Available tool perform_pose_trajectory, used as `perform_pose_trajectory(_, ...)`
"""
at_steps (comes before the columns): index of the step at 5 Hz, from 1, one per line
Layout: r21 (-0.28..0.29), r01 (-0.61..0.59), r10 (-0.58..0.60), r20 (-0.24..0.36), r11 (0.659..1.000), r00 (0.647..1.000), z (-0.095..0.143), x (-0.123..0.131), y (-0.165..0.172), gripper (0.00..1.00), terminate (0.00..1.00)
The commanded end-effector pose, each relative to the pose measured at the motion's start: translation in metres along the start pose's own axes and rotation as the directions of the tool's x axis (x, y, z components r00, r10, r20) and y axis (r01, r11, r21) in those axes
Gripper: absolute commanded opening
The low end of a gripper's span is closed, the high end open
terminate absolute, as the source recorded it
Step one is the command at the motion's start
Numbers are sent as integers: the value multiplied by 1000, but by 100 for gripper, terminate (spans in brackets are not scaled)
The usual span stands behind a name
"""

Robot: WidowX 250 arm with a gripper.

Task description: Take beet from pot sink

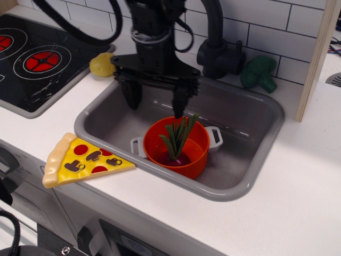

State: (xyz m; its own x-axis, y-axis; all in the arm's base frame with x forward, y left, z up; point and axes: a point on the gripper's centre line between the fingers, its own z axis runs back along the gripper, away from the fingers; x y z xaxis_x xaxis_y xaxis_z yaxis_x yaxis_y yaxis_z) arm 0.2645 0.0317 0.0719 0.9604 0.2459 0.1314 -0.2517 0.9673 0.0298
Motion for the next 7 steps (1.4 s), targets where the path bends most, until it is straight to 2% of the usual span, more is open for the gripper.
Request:
perform_pose_trajectory(1, -81, 111, -109, 31, 991, 994, 17, -11, -22, 100, 0)
perform_pose_trajectory(2, 15, 109, -109, 34, 994, 993, 1, -11, -25, 100, 0)
perform_pose_trajectory(3, 62, 92, -95, 41, 994, 995, -10, -9, -25, 100, 0)
perform_pose_trajectory(4, 60, 88, -90, 37, 994, 995, -15, -9, -25, 100, 0)
perform_pose_trajectory(5, 34, 79, -80, 16, 996, 997, -14, -8, -22, 0, 0)
perform_pose_trajectory(7, 23, 58, -58, -5, 998, 998, -12, 3, -15, 0, 0)
